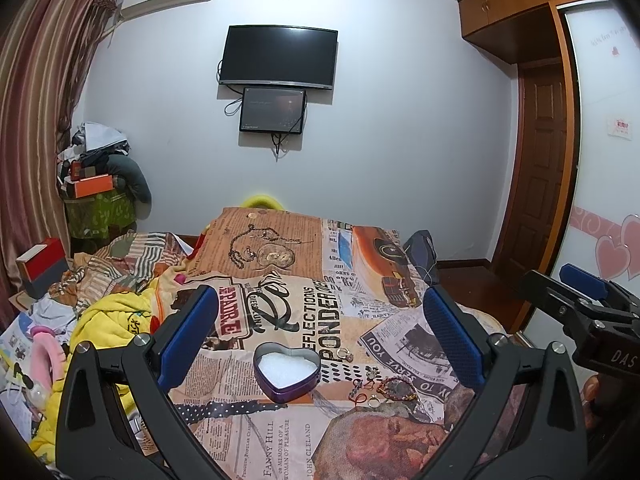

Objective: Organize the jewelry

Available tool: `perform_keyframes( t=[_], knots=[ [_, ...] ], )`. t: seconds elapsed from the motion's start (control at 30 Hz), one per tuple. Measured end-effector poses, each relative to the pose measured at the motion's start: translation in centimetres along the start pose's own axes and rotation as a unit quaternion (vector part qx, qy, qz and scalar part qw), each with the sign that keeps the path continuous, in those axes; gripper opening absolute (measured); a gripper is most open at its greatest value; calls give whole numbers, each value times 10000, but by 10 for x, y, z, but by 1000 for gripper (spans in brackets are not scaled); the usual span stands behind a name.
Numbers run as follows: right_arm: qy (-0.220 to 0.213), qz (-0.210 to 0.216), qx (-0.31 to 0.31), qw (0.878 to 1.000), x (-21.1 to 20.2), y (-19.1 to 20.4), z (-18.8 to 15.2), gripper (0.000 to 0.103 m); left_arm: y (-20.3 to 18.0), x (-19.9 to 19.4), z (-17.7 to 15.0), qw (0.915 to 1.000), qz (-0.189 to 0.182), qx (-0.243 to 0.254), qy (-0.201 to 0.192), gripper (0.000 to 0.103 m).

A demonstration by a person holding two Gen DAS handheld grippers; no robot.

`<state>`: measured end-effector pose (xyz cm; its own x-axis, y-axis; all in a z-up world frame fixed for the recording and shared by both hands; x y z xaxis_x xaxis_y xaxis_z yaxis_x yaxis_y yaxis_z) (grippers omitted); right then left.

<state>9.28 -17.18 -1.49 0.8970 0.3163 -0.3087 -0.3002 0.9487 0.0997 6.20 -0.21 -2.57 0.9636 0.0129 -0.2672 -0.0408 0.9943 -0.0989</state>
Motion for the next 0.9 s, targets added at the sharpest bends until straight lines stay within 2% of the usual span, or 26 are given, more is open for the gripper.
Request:
perform_keyframes(
  t=[0.63, 0.9],
  knots=[
    [83, 30, 9, 10000, 8, -1, -5, 103, -1, 8, -6, 10000, 28, 19, 53, 103],
    [293, -17, 24, 9996, 27, -10, -15, 103, 2, 32, -17, 9994, 22, -9, 355, 103]
  ],
)
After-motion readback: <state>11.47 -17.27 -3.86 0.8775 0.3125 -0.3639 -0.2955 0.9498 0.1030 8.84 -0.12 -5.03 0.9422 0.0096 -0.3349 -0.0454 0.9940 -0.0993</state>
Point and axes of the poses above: each gripper's, at about its wrist camera, not at the fingertips, and x roughly the way its jaws point, y to its left, z to its top, the point moved 6 cm from there along x, roughly the way its jaws point, and after that the axes turned 1 degree about -y, right-handed, at the moved point
